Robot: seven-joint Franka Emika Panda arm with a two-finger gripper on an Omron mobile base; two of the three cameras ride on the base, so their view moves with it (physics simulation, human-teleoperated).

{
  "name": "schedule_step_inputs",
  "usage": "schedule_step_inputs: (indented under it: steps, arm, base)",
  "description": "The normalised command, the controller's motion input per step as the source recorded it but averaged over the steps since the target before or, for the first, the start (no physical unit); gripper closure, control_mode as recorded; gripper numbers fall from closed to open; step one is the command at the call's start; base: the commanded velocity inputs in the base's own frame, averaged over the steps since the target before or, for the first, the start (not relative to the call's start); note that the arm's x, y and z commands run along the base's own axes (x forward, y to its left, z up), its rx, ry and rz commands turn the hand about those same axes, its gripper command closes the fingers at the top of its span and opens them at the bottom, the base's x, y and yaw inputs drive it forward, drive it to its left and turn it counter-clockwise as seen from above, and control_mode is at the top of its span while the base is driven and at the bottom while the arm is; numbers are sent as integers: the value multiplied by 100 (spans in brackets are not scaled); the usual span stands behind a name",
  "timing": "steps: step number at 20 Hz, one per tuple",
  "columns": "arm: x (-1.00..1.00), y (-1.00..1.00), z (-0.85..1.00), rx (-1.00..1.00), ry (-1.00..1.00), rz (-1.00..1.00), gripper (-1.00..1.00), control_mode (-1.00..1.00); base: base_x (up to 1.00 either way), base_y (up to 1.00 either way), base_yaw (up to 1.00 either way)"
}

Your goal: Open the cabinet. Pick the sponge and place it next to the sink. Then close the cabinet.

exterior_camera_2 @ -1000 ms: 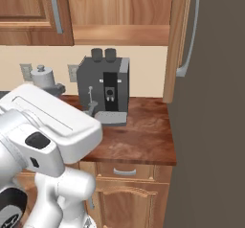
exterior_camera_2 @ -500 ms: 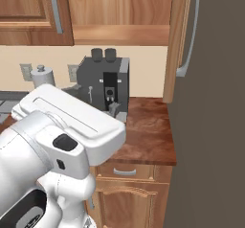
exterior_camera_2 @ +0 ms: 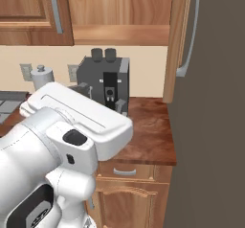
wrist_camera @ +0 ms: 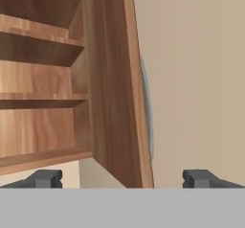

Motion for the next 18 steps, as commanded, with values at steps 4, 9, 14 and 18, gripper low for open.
schedule_step_inputs:
  steps: [4,9,14,18]
  arm:
    - [29,-2,0,0,0,0,-100,-100]
    - [23,-37,0,0,0,0,-100,-100]
    - [15,-46,0,0,0,0,-100,-100]
    - [10,-21,0,0,0,0,-100,-100]
  base:
    - [0,0,0]
    - [0,0,0]
    - [0,0,0]
    - [0,0,0]
